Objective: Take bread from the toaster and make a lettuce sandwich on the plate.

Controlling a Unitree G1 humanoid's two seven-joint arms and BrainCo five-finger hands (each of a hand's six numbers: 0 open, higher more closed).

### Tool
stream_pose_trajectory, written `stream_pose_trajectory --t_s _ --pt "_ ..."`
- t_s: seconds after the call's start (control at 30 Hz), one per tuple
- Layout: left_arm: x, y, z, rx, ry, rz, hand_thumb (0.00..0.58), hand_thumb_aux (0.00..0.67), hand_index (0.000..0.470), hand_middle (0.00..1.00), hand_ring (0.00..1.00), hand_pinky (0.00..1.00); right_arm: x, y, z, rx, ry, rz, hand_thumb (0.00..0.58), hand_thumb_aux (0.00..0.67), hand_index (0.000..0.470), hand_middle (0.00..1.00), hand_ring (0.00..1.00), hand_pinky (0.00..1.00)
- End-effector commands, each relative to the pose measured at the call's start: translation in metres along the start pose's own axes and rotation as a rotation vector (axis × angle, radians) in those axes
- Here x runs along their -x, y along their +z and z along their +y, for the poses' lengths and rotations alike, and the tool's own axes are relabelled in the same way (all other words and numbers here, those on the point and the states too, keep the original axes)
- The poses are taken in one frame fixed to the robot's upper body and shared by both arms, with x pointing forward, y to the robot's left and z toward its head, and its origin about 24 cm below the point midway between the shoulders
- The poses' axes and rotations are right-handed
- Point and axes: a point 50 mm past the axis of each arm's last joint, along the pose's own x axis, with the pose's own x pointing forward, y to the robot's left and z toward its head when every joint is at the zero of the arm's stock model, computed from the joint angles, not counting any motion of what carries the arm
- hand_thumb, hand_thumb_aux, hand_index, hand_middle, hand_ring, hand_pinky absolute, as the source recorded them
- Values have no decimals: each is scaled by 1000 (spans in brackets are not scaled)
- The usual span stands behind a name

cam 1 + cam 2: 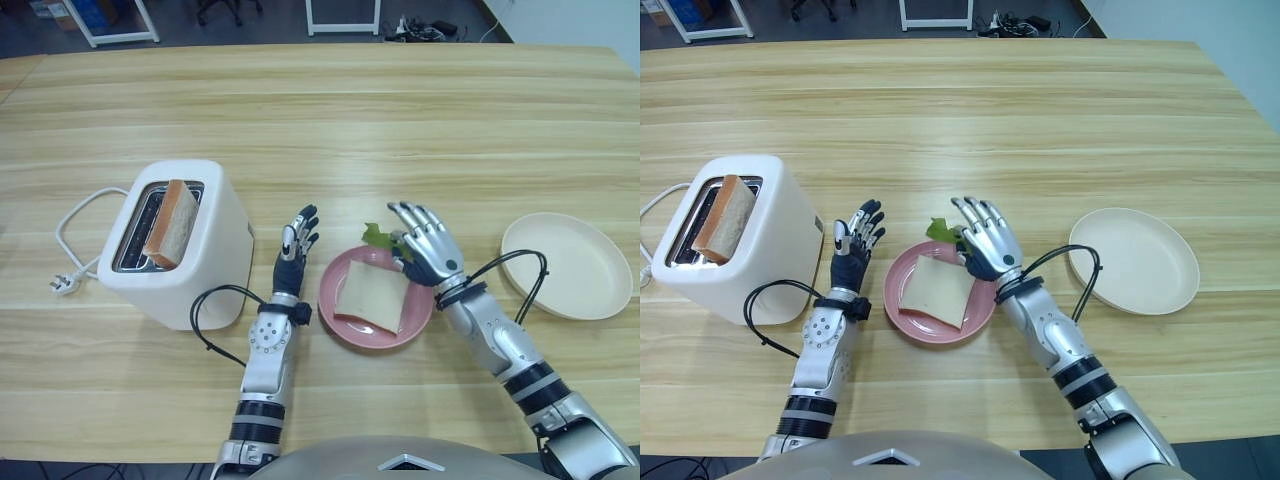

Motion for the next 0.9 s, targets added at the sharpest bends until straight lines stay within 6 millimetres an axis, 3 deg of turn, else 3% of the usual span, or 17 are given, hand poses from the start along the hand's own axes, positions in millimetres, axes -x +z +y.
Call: stream_pose_trajectory --t_s 0.03,0.33,0.53,0.7,0.73,0.77,0.8,0.83,0.9 --pt "-2 -4 -1 -3 1 14 0 0 0 0 0 0 12 15 8 -15 54 -46 580 670 470 0 0 0" --pt "-3 -8 -1 -7 1 28 0 0 0 0 0 0 17 23 -2 -33 35 -65 580 670 470 0 0 0" --pt "-3 -11 0 -15 1 38 0 0 0 0 0 0 23 33 8 -55 93 -92 580 670 470 0 0 0" --pt "-2 -14 0 -22 2 47 0 0 0 0 0 0 30 30 15 -42 150 -82 580 665 466 0 0 0" --pt "-2 -14 0 -23 3 49 0 0 0 0 0 0 31 30 15 -40 155 -82 554 528 370 0 0 0" --pt "-2 -15 0 -24 4 51 0 0 0 0 0 0 33 30 14 -30 164 -87 532 478 335 0 0 0" --pt "-2 -16 1 -27 7 56 0 0 0 0 0 0 35 30 13 -26 174 -95 438 339 238 0 0 0" --pt "-3 -18 2 -29 8 63 0 0 0 0 0 0 36 31 12 -28 177 -100 0 0 0 0 0 0" --pt "-4 -22 4 -33 15 80 0 0 0 0 0 0 38 32 5 -32 166 -107 0 0 0 0 0 0"
